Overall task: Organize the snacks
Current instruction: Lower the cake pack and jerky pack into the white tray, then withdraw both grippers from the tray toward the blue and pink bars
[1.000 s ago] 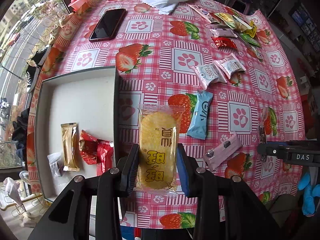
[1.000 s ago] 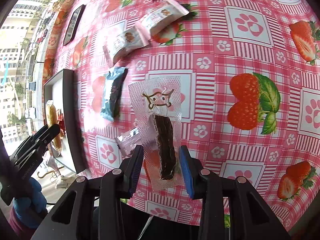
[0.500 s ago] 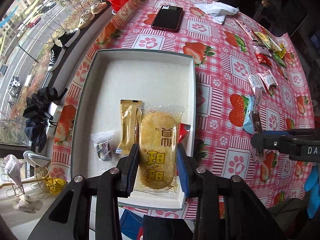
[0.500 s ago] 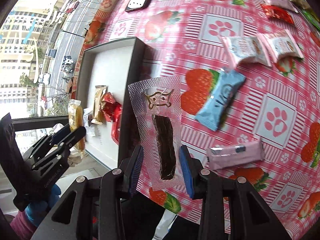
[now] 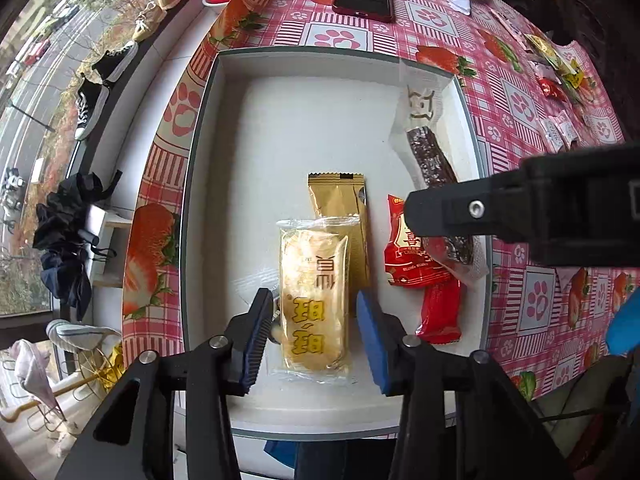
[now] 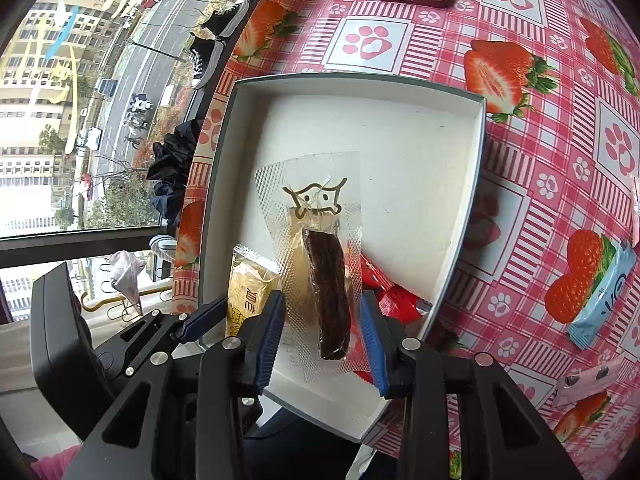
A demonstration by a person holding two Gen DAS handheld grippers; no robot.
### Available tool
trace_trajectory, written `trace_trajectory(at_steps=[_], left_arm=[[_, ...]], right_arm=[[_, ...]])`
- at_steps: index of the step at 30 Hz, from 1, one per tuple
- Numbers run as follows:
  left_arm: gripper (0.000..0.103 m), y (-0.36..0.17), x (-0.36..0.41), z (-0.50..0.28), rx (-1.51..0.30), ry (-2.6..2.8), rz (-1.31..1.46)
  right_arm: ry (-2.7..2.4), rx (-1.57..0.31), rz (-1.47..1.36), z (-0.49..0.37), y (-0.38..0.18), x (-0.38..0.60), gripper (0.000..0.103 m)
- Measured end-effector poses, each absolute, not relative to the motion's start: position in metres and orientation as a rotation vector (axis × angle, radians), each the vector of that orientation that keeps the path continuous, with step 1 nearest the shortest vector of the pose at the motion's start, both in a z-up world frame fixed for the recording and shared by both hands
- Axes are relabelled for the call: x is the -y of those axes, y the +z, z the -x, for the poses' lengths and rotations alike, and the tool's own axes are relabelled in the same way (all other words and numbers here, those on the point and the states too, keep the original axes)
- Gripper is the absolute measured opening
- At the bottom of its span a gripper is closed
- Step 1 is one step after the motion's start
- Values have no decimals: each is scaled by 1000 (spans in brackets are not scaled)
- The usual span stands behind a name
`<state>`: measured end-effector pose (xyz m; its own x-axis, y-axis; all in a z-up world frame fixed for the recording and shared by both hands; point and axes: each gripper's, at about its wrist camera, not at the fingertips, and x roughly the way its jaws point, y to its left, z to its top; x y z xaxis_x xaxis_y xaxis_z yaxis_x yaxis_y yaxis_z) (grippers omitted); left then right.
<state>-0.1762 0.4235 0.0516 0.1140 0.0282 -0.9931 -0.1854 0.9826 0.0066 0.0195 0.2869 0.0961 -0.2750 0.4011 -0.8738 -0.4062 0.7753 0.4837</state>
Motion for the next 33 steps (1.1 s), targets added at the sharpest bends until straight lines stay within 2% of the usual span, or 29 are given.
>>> trace_trajectory(at_steps=[1, 2, 3, 5, 11, 17, 24, 33], left_arm=[[70, 53, -424, 176, -1447, 149, 105], [73, 55, -424, 176, -1445, 143, 84], [75, 57, -425, 175, -1444, 135, 73], [77, 60, -425, 173, -1446, 103, 71], [78, 61, -415, 159, -1442, 81, 14], [78, 86, -383, 149, -1376, 105, -10], [78, 99, -320, 143, -1330, 139, 7], [79, 100, -226, 144, -1369, 48, -59]], right_arm=[[749, -1688, 19, -20, 93, -286, 45], [713, -1695, 31, -19, 92, -283, 48], [670, -1703, 37, -19, 90, -279, 72], [600, -1682, 21, -25, 90, -265, 101], [402, -1650, -37, -23, 90, -188, 102], [274, -1672, -151, 1, 81, -101, 102], [230, -1703, -187, 31, 59, -17, 102], [115, -1805, -113, 59, 22, 60, 102]])
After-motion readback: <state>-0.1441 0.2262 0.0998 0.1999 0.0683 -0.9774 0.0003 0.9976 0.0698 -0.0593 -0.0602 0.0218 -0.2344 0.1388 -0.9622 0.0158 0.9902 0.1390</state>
